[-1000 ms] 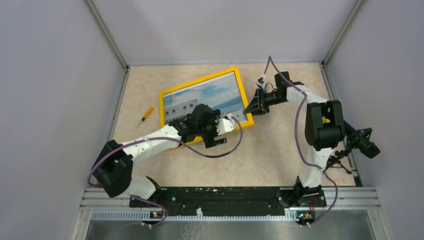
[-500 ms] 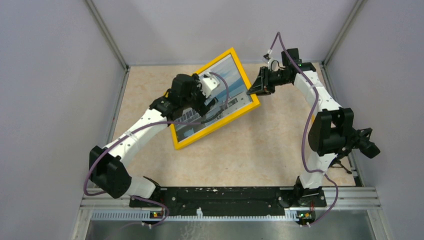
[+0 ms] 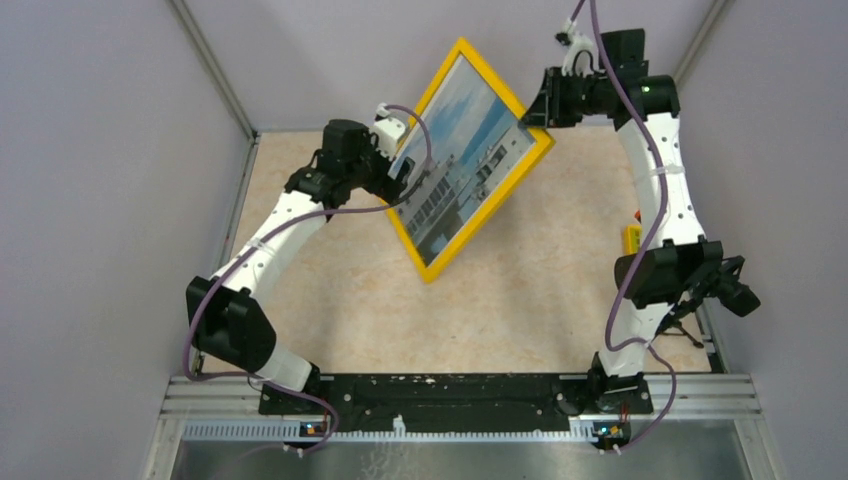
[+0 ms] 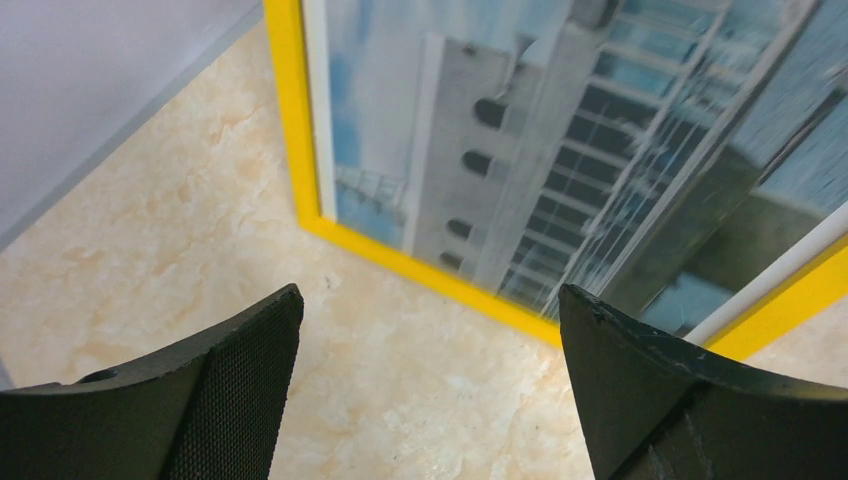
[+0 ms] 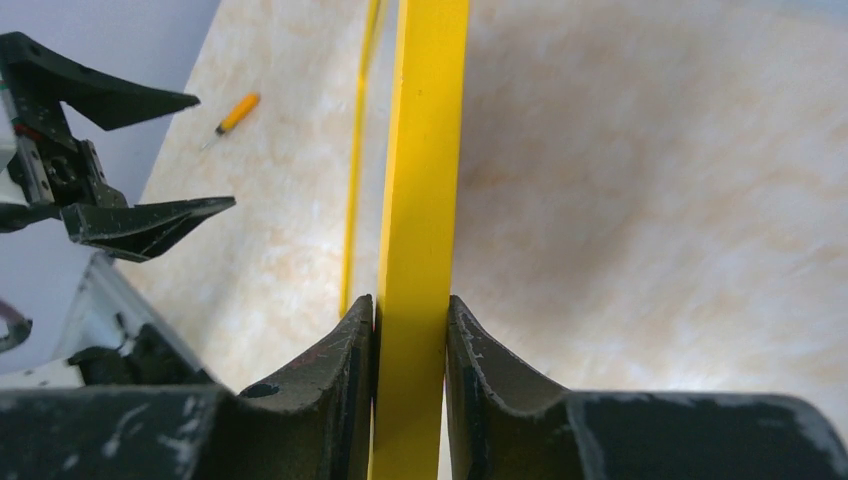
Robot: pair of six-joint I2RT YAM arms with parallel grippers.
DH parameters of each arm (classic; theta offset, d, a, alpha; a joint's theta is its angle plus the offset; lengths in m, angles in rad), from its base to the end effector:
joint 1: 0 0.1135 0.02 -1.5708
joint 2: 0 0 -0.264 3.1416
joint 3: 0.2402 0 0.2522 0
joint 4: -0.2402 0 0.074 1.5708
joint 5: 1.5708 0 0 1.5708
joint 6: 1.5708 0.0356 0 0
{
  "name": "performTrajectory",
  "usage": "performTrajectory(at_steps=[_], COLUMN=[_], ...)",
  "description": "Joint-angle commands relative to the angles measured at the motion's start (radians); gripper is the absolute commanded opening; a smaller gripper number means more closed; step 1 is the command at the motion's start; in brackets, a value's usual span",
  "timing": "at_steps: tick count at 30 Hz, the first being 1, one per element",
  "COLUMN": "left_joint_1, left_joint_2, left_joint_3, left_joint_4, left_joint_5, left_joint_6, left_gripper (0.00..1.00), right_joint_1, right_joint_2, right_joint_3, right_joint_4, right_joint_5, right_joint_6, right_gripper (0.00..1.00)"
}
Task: Take the photo out of the frame
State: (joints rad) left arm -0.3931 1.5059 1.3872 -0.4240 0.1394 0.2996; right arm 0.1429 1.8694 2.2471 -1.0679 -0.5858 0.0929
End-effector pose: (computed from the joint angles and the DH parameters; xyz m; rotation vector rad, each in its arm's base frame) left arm 0.3184 -0.1374 0.3511 0.7955 1.9589 -0.2031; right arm 0.3765 0.0740 0.4459 -0.3704 2.2088 0.7869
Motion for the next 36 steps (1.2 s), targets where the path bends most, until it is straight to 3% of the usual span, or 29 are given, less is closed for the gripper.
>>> performTrajectory(at_steps=[1,4,9,12,17,20,24,32,36], left_joint_1=[0.089,0.149,0.246,0.290,0.364,0.423,0.445,0.441,0.426], left_joint_2=[0.021,0.033,0.105,0.111,0.100,0.101,0.116,-0.004,0.013], left_joint_3=[0.082,0.076,0.122,0.060,-0.032,0.072,0.314,0.254,0.331], left_joint_4=[0.000,0.048,0.072,0.201,0.412,0.362,0.161,0.212,0.158], left_joint_5=[0.203,0.320,0.599,0.767,0.864,0.842,0.765,0.702,0.615], left_joint_6=[-0.152,-0.230,-0.473,-0.643,-0.946,-0.980,-0.867,-0.986,-1.029], left_gripper=[0.99,0.99,0.99,0.99,0.99,0.99,0.99,0.99,0.99], right_joint_1=[-0.005,0.025,0.124,0.194,0.317,0.369,0.419,0.512,0.566], right_joint_2=[0.000,-0.032,-0.131,-0.186,-0.229,-0.240,-0.249,-0.289,-0.300], right_joint_3=[0.245,0.241,0.092,0.002,-0.070,-0.105,-0.142,-0.253,-0.297], right_joint_4=[0.069,0.108,0.189,0.268,0.338,0.361,0.392,0.471,0.521], right_joint_5=[0.104,0.127,0.196,0.266,0.394,0.444,0.492,0.582,0.639], right_joint_6=[-0.166,-0.213,-0.301,-0.357,-0.445,-0.469,-0.465,-0.491,-0.526], right_gripper=[0.00,0.00,0.00,0.00,0.00,0.00,0.00,0.00,0.00])
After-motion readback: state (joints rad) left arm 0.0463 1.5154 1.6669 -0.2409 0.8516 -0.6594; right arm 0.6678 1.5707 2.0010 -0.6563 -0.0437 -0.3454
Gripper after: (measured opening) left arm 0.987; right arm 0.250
